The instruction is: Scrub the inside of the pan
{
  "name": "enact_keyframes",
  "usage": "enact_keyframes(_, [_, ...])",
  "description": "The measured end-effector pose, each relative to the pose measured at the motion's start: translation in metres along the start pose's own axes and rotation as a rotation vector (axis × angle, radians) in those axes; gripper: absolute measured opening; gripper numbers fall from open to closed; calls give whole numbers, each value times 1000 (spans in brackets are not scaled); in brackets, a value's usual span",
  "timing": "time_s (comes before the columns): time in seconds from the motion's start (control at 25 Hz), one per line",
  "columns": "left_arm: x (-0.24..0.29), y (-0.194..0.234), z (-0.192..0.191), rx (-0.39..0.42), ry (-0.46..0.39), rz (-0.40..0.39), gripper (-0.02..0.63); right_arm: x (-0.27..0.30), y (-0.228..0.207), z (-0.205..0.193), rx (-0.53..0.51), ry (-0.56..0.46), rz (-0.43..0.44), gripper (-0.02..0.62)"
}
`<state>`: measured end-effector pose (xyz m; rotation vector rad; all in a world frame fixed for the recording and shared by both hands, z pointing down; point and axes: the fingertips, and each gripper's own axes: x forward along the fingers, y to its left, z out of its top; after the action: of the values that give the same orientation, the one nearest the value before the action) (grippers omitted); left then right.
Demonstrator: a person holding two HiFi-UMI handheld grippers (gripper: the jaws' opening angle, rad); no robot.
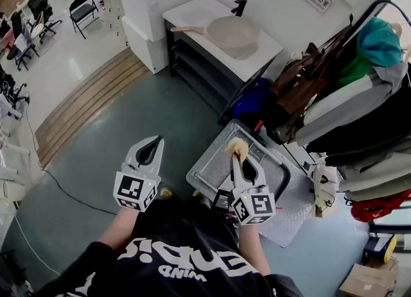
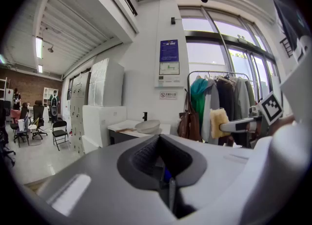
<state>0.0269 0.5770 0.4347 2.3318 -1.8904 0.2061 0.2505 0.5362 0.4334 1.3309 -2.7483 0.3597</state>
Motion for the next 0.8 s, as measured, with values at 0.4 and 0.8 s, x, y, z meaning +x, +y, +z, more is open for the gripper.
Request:
enact_keyframes(0.4, [-4, 33, -13, 15, 15, -70, -3, 17, 40, -3, 27, -39, -15, 77])
enact_keyframes(0.8, [4, 59, -25, -4, 16, -85, -3, 38, 46, -3, 11, -41, -16, 77])
